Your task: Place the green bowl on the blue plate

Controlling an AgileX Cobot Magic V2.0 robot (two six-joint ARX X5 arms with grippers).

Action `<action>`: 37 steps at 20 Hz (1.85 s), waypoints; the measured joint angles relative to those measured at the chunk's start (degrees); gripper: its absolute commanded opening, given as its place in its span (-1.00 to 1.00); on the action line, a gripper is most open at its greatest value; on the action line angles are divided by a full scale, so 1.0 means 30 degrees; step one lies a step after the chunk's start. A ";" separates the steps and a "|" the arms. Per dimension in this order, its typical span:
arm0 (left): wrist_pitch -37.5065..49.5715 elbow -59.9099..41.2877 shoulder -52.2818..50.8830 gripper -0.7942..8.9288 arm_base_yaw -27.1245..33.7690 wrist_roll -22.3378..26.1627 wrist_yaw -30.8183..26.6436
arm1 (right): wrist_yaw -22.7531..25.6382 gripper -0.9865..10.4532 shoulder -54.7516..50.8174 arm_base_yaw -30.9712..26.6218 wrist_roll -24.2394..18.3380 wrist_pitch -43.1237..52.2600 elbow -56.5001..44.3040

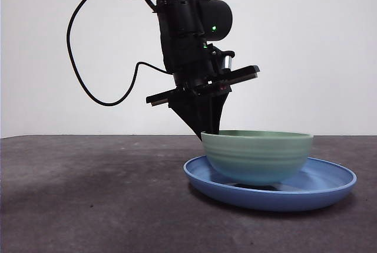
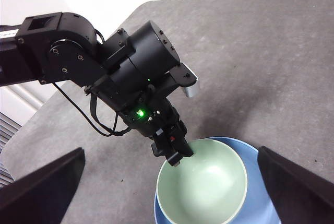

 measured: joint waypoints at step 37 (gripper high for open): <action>-0.6579 0.1319 -1.2866 0.38 0.2368 0.3351 -0.0211 | 0.0000 0.30 0.0000 0.0000 -0.0007 -0.0801 0.0000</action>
